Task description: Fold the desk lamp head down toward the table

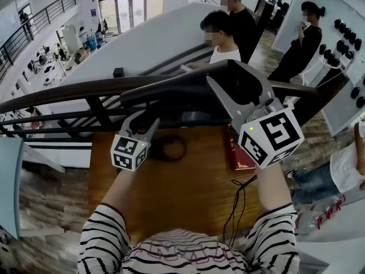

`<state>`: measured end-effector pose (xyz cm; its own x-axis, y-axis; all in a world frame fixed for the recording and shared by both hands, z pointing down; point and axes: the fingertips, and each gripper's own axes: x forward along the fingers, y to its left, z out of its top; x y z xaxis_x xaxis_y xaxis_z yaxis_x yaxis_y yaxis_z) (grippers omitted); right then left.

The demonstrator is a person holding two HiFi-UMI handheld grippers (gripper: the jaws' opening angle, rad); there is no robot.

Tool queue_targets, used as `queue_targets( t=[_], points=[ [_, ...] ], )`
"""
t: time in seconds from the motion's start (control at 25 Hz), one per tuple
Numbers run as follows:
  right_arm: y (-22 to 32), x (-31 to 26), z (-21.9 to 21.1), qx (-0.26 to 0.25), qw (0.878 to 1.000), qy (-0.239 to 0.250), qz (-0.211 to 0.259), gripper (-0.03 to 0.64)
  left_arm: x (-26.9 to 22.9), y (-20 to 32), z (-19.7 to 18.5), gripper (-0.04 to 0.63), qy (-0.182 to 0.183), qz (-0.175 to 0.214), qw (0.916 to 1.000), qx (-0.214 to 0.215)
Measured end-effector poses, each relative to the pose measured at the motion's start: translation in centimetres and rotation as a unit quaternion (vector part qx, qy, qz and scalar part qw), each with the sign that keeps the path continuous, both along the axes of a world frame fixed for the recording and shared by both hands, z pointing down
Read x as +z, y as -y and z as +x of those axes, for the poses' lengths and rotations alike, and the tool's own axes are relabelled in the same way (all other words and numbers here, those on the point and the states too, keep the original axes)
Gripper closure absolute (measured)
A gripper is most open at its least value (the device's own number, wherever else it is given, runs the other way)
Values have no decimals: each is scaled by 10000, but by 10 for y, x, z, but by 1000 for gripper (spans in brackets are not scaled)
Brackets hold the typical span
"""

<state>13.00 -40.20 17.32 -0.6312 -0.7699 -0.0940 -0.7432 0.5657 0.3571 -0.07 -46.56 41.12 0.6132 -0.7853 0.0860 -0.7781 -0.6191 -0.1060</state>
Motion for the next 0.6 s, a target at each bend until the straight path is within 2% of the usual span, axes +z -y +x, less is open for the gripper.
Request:
queue_targets(
  t=[0.28, 0.6],
  points=[
    [5, 15, 9, 112, 9997, 100, -217, 410, 1, 7, -6, 537, -31, -14, 9999, -160],
    [6, 40, 20, 231, 9984, 305, -413, 416, 3, 6, -9, 540, -112, -43, 9999, -99]
  ],
)
